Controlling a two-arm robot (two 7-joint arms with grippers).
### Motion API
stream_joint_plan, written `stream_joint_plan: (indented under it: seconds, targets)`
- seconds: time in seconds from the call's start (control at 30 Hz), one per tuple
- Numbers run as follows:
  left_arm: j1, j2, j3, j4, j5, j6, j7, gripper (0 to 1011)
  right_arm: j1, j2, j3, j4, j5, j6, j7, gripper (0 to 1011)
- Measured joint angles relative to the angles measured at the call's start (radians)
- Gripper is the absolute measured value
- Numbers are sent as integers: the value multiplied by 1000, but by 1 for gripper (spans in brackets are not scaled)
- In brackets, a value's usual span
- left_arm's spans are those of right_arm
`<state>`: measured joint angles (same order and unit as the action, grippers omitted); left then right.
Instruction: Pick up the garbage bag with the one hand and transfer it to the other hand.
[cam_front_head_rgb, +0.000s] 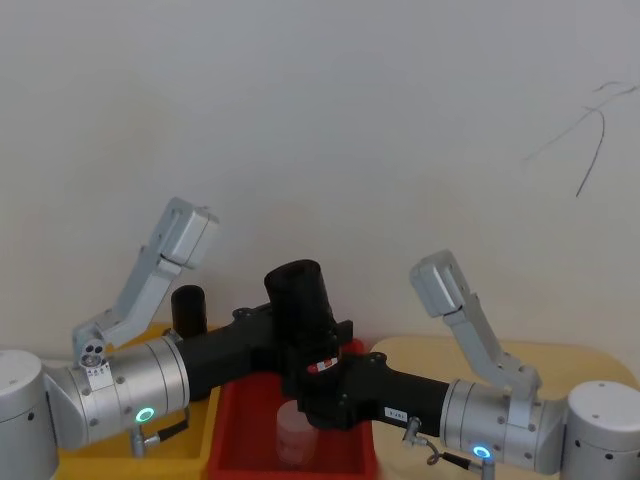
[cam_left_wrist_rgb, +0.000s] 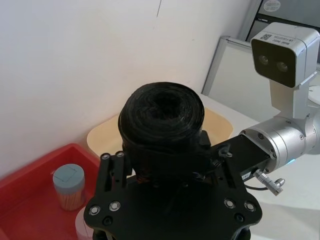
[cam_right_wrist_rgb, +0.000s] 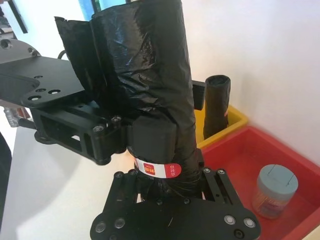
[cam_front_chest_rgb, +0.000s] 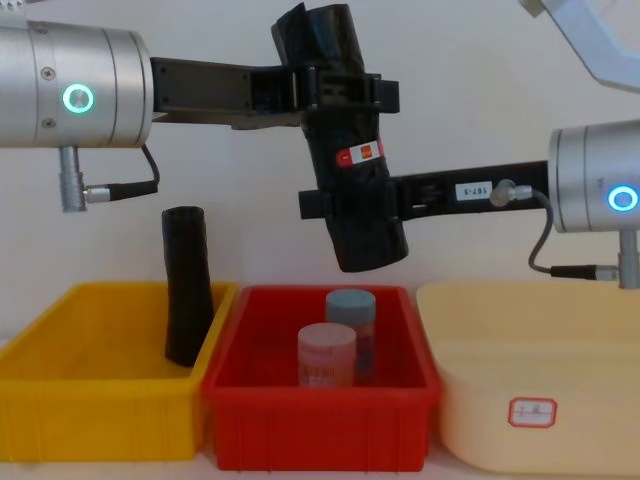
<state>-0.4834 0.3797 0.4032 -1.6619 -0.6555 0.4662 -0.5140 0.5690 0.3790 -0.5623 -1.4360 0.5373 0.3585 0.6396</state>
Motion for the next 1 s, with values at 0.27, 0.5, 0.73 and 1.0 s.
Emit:
stream_joint_plan:
  seconds: [0.27,0.5,0.73,1.0]
  targets:
    - [0,2,0,0,-2,0,-1,923,-12,1,10,-8,17,-6,-10,531]
    - [6,17,-6,-4,-16,0,-19,1002,-23,0,22,-17,32,-11,-32,531]
    - [21,40,-28,-16,-40,-4,-33,1001,-35,3,40,-29,44,-16,-62,530]
    - [41,63,-60,-27,-66,-6,-34,1002,-51,12,69,-44,53,-17,-117,531]
